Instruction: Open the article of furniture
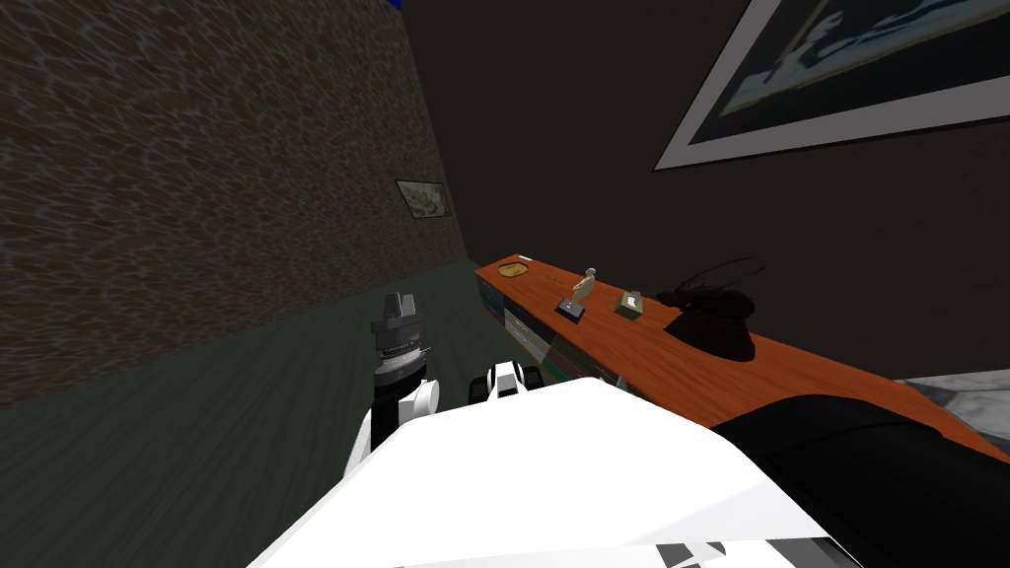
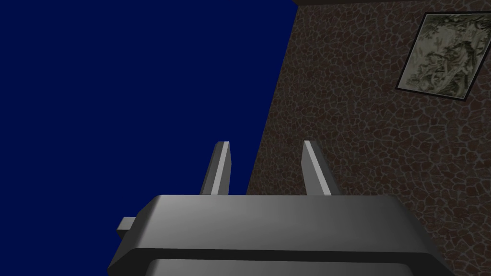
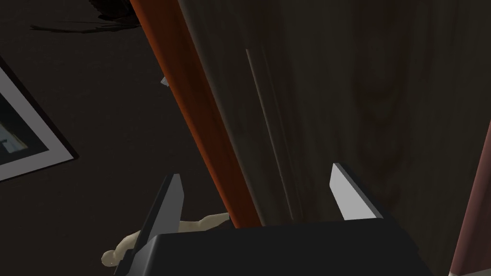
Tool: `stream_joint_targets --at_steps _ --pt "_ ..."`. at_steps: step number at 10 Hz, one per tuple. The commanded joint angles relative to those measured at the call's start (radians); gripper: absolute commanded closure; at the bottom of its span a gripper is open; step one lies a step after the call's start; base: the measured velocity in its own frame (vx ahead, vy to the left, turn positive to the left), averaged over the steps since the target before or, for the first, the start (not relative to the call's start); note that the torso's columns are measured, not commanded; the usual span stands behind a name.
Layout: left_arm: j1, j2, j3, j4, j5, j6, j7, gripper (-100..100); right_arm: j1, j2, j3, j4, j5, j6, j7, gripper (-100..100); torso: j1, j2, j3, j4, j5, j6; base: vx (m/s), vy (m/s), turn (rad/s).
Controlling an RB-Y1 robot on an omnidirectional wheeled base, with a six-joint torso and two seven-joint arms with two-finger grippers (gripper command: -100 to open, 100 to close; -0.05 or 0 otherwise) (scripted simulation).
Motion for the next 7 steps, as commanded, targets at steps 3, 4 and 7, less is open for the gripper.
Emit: stream_joint_targets --at_steps 3,4,7 --pt "0.0 0.0 0.0 0.0 0.0 0.0 0.0 0 0.037 -0.027 -0.003 -0.059 0.0 -0.015 0.015 -100 0.0 0.0 0.0 0.0 0.0 0.0 -0.006 0.013 0.002" --pt "0.0 0.0 0.0 0.0 0.0 0.0 0.0 0 0.056 -0.047 -0.011 -0.092 -0.007 -0.032 0.02 -100 0.0 0.0 0.0 0.0 0.0 0.0 0.062 -0.044 0.008" --pt "0.0 0.0 0.0 0.0 0.0 0.0 0.0 0 0.076 -0.031 0.002 -0.103 0.012 -0.016 0.02 100 0.003 0.002 0.0 0.001 0.003 0.0 0.004 0.02 -0.006"
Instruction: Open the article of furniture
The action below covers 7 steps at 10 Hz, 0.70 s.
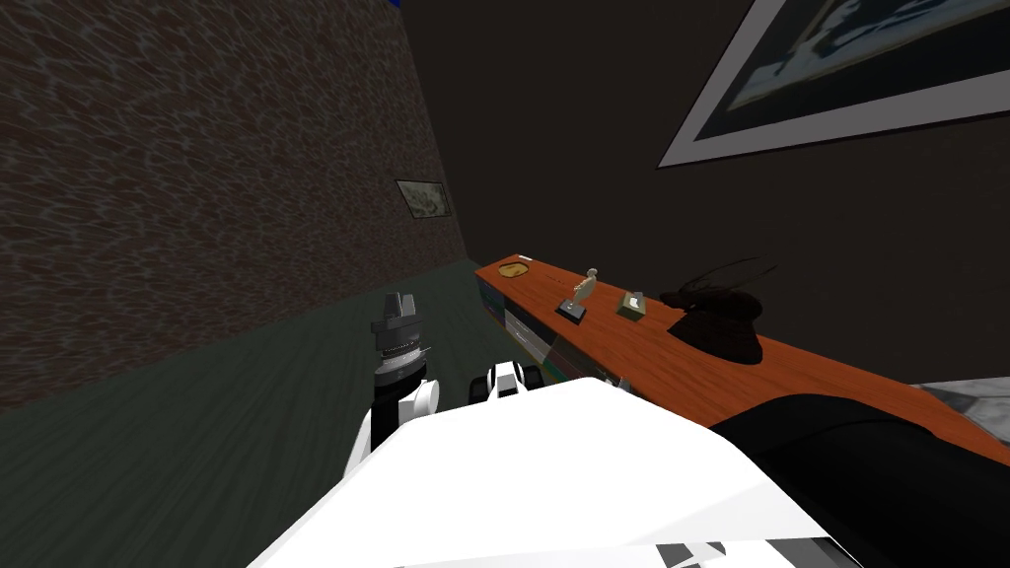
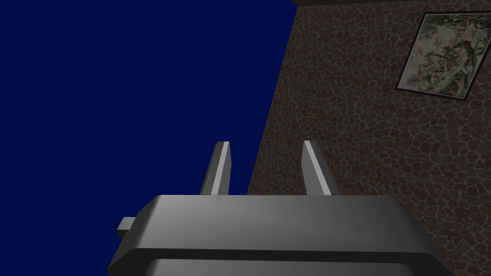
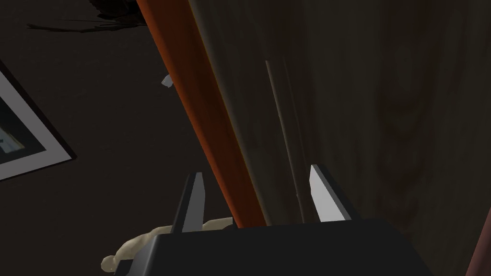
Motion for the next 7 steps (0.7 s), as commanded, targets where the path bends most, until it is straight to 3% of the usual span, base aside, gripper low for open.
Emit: stream_joint_targets --at_steps 1,3,4,5,6,7 --pt "0.0 0.0 0.0 0.0 0.0 0.0 0.0 0 0.031 0.009 0.01 -0.027 0.021 0.015 0.001 100 0.01 0.004 0.003 0.0 -0.001 0.002 -0.073 0.156 -0.061" --pt "0.0 0.0 0.0 0.0 0.0 0.0 0.0 0 0.063 0.017 0.02 -0.055 0.043 0.029 0.002 100 0.013 0.006 0.0 0.003 0.009 0.001 -0.088 0.164 -0.047" --pt "0.0 0.0 0.0 0.0 0.0 0.0 0.0 0 0.054 0.021 0.021 -0.043 0.034 0.011 0.006 100 0.011 0.004 -0.001 0.002 0.01 0.001 -0.047 0.077 -0.013" --pt "0.0 0.0 0.0 0.0 0.0 0.0 0.0 0 0.024 0.049 -0.025 -0.033 0.029 0.003 0.033 100 0.004 -0.001 -0.004 0.001 0.008 0.0 -0.126 0.033 0.312" --pt "-0.001 0.0 0.0 0.0 0.0 0.0 0.0 0 0.024 0.049 -0.032 -0.033 0.029 0.003 0.033 100 0.003 0.0 -0.003 0.003 0.007 -0.005 -0.148 0.008 0.201" --pt "0.0 0.0 0.0 0.0 0.0 0.0 0.0 0 -0.008 0.074 -0.07 -0.026 0.024 -0.001 0.061 100 0.005 0.001 -0.002 0.003 0.008 -0.001 -0.196 0.001 0.385"
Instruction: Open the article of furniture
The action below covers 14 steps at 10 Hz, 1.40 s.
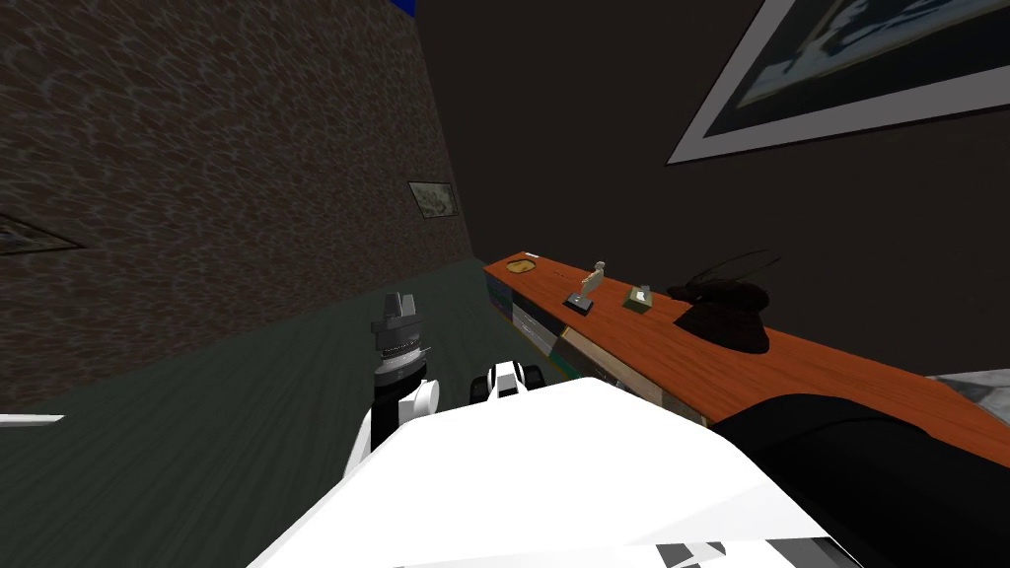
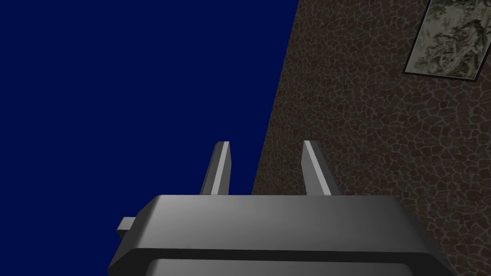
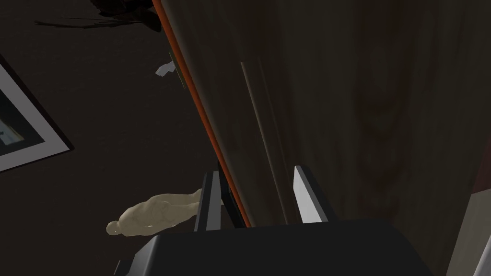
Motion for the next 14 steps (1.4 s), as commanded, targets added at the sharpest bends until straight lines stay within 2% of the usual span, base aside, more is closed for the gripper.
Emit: stream_joint_targets --at_steps 1,2,3,4,5,6,7,9,10,11,12,13,14 --pt "0.0 0.0 0.0 0.0 0.0 0.0 0.0 0 -0.041 0.025 -0.07 0.002 -0.002 0.007 0.032 100 0.003 0.001 0.001 0.001 0.0 -0.003 -0.17 0.005 0.222" --pt "0.0 0.0 0.0 0.0 0.0 0.0 0.0 0 -0.073 0.05 -0.101 0.008 -0.007 0.003 0.06 100 0.005 0.0 0.0 -0.001 0.002 0.002 -0.169 0.009 0.385" --pt "0.0 0.0 0.0 0.0 0.0 0.0 0.0 0 -0.073 0.05 -0.127 0.008 -0.007 0.003 0.06 100 0.006 -0.002 -0.001 0.001 0.002 -0.003 -0.129 0.008 0.166" --pt "0.0 0.0 0.0 0.0 0.0 0.0 0.0 0 -0.105 0.074 -0.155 0.015 -0.012 -0.001 0.088 100 0.005 -0.003 -0.002 -0.001 0.002 0.001 -0.163 0.04 0.277" --pt "0.0 0.0 0.0 0.0 0.0 0.0 0.0 0 -0.105 0.074 -0.185 0.015 -0.012 -0.001 0.088 100 0.007 -0.002 -0.001 0.0 0.001 -0.003 -0.153 0.04 0.222" --pt "0.0 0.0 0.0 0.0 0.0 0.0 0.0 0 -0.137 0.099 -0.212 0.022 -0.017 -0.006 0.116 100 0.006 -0.001 -0.001 0.0 0.003 0.0 -0.17 0.035 0.325" --pt "0.0 0.0 0.0 0.0 0.0 0.0 0.0 0 -0.137 0.099 -0.242 0.022 -0.017 -0.006 0.116 100 0.006 -0.001 0.0 0.001 0.002 -0.003 -0.138 0.046 0.183" --pt "0.0 0.0 0.0 0.0 0.0 0.0 0.0 0 -0.137 0.099 -0.242 0.022 -0.017 -0.006 0.116 100 0.003 -0.003 -0.002 -0.002 0.002 0.004 -0.026 0.018 -0.006" --pt "0.0 0.0 0.0 0.0 0.0 0.0 0.0 0 -0.169 0.124 -0.284 0.028 -0.021 -0.01 0.144 100 0.002 -0.003 -0.003 -0.003 0.002 0.005 -0.09 0.027 0.298" --pt "0.0 0.0 0.0 0.0 0.0 0.0 0.0 0 -0.169 0.124 -0.299 0.028 -0.021 -0.01 0.144 100 0.004 0.001 0.001 0.001 0.001 -0.002 -0.127 0.032 0.242" --pt "0.0 0.0 0.0 0.0 0.0 0.0 0.0 0 -0.201 0.148 -0.336 0.035 -0.026 -0.014 0.172 100 0.006 0.002 0.002 0.002 0.002 -0.002 -0.188 0.056 0.315" --pt "0.0 0.0 0.0 0.0 0.0 0.0 0.0 0 -0.201 0.148 -0.357 0.035 -0.026 -0.014 0.172 100 0.009 0.004 0.003 0.002 0.003 -0.003 -0.153 0.045 0.202" --pt "0.0 0.0 0.0 0.0 0.0 0.0 0.0 0 -0.233 0.173 -0.389 0.041 -0.031 -0.018 0.2 100 0.007 0.001 0.001 0.0 0.003 0.001 -0.182 0.063 0.383"
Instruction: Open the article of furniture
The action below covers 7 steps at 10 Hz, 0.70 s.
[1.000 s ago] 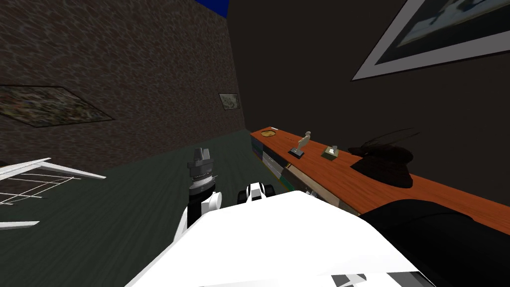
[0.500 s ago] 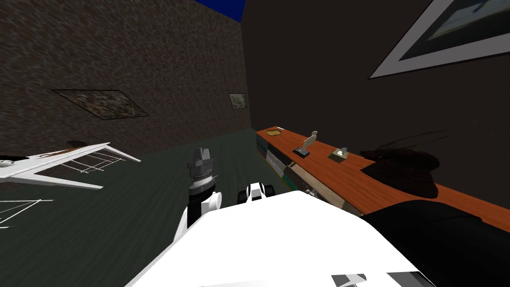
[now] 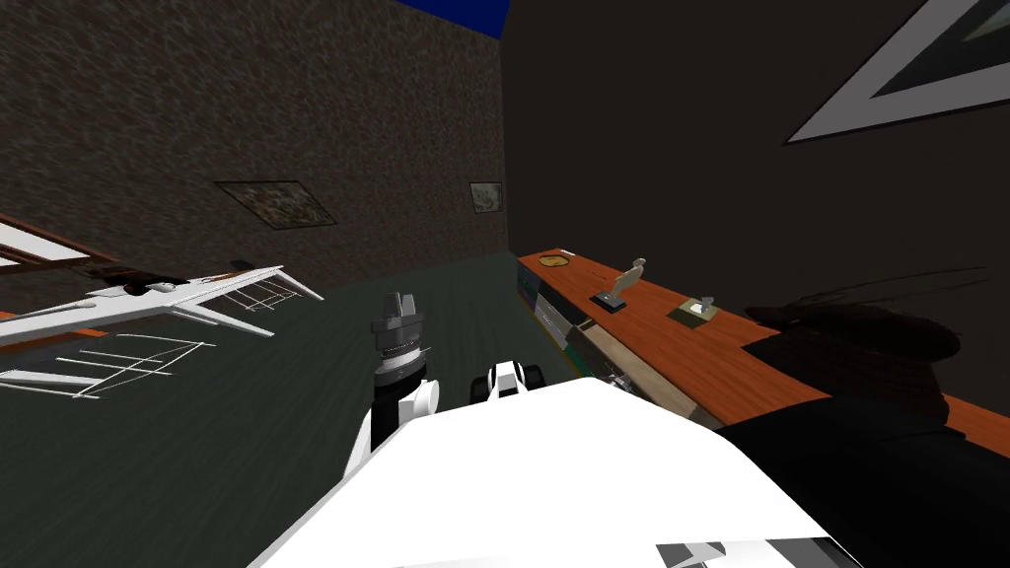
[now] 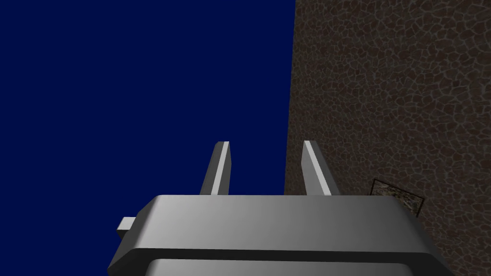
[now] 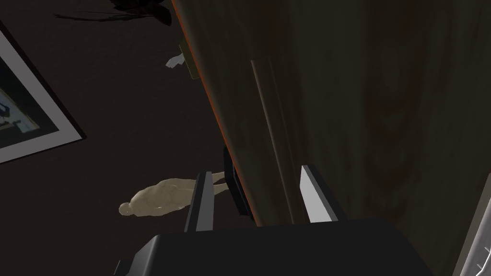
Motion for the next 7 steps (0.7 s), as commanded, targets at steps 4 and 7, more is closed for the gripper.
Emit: stream_joint_targets --at_steps 4,7 --pt "0.0 0.0 0.0 0.0 0.0 0.0 0.0 0 -0.105 0.072 -0.163 0.014 -0.011 0.0 0.087 100 -0.002 -0.002 -0.002 -0.001 0.0 0.001 -0.142 0.076 0.263" --pt "0.0 0.0 0.0 0.0 0.0 0.0 0.0 0 -0.093 0.075 -0.171 0.012 -0.017 -0.009 0.09 100 -0.004 -0.004 -0.003 -0.002 -0.001 0.002 -0.049 0.077 0.067"
